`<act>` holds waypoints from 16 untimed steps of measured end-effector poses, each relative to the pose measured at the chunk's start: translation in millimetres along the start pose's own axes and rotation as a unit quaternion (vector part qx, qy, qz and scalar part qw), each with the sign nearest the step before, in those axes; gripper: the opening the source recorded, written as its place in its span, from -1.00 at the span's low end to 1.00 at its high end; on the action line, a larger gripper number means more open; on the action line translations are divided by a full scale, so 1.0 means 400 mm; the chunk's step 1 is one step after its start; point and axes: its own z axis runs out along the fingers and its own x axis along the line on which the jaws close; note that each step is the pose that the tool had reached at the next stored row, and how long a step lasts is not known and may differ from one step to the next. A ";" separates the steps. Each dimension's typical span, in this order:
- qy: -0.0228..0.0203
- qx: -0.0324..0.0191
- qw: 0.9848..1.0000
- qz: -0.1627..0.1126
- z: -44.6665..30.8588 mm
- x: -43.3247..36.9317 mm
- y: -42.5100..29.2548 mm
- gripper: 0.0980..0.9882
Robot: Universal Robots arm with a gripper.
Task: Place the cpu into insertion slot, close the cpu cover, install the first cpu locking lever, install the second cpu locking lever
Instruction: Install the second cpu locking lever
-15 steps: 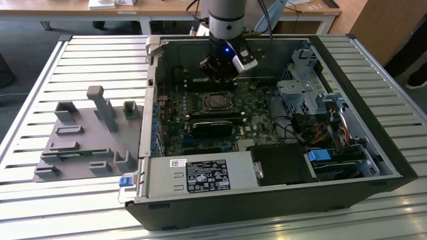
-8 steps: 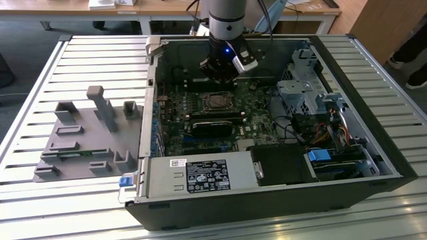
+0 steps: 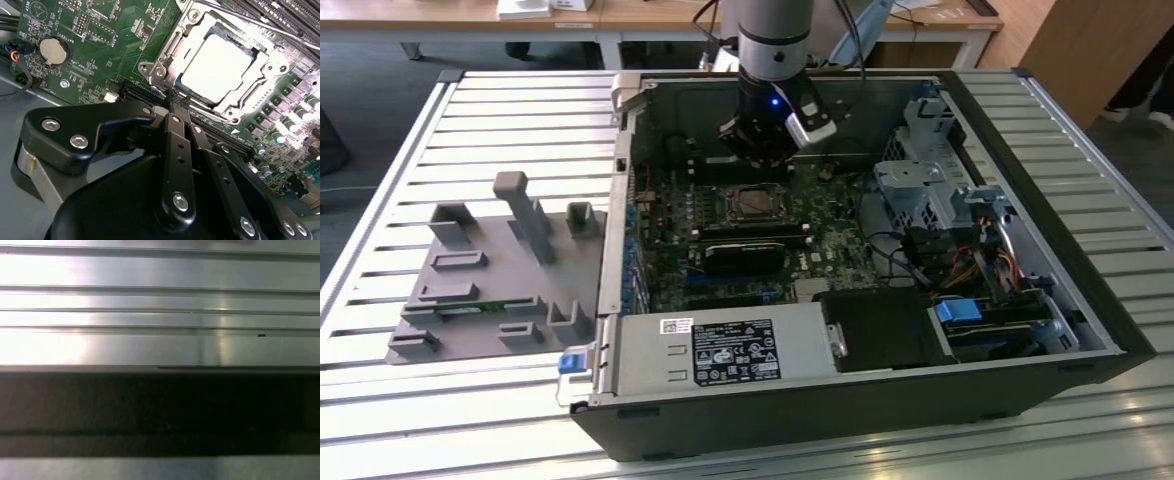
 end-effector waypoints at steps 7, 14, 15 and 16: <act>0.000 0.000 1.000 0.000 0.000 -0.001 -0.005 -0.98; 0.000 0.000 1.000 0.000 0.000 -0.001 -0.014 -0.98; 0.000 0.000 1.000 0.000 0.000 -0.001 -0.016 -0.98; 0.000 0.000 1.000 0.000 0.000 -0.001 -0.018 -0.98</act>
